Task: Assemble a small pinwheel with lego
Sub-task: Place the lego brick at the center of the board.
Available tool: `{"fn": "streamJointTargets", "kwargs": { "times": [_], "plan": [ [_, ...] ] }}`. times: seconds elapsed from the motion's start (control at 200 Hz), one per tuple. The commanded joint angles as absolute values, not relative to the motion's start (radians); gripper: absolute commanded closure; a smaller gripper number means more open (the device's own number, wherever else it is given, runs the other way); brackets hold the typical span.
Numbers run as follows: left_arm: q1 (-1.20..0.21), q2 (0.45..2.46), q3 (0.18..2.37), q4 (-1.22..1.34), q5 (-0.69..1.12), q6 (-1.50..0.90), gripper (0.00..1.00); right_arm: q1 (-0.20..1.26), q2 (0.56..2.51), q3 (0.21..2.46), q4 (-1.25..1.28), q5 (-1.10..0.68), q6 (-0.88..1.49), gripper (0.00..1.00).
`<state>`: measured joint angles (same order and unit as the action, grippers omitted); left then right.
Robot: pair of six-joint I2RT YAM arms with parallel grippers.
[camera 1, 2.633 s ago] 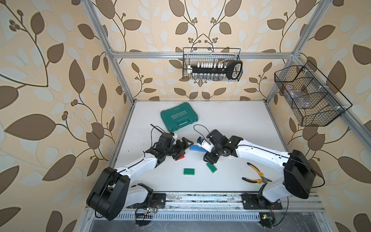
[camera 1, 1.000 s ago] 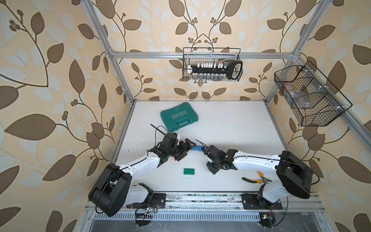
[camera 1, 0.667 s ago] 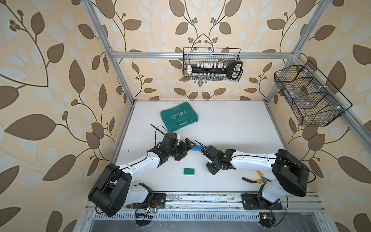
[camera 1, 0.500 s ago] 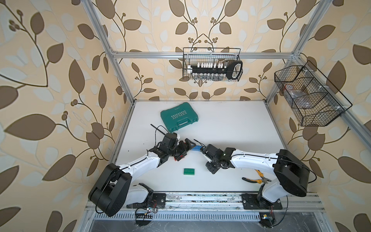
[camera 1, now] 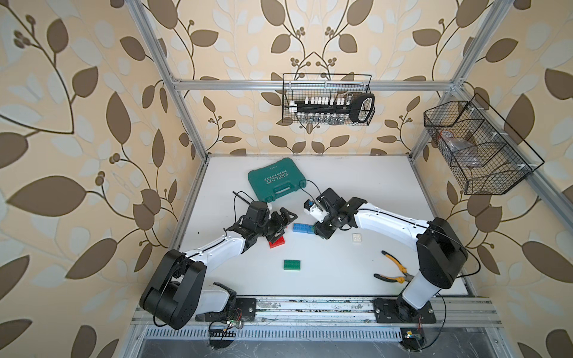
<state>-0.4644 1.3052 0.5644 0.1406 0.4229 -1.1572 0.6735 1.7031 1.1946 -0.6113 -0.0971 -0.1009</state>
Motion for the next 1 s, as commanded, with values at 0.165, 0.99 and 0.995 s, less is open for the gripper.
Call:
{"fn": "streamJointTargets", "kwargs": {
  "times": [0.165,0.99,0.995],
  "plan": [
    [-0.465,1.354,0.636,0.161,0.461,-1.124,0.02,0.484,1.925,1.415,-0.723,-0.024,-0.144,0.78],
    [-0.517,1.528,0.788,0.163,0.464,-1.104,0.02,0.456,2.073,1.537,-0.758,-0.021,-0.183,0.48],
    [-0.517,1.529,0.788,0.163,0.463,-1.104,0.02,0.456,2.073,1.538,-0.758,-0.021,-0.183,0.48]
  ]
}}
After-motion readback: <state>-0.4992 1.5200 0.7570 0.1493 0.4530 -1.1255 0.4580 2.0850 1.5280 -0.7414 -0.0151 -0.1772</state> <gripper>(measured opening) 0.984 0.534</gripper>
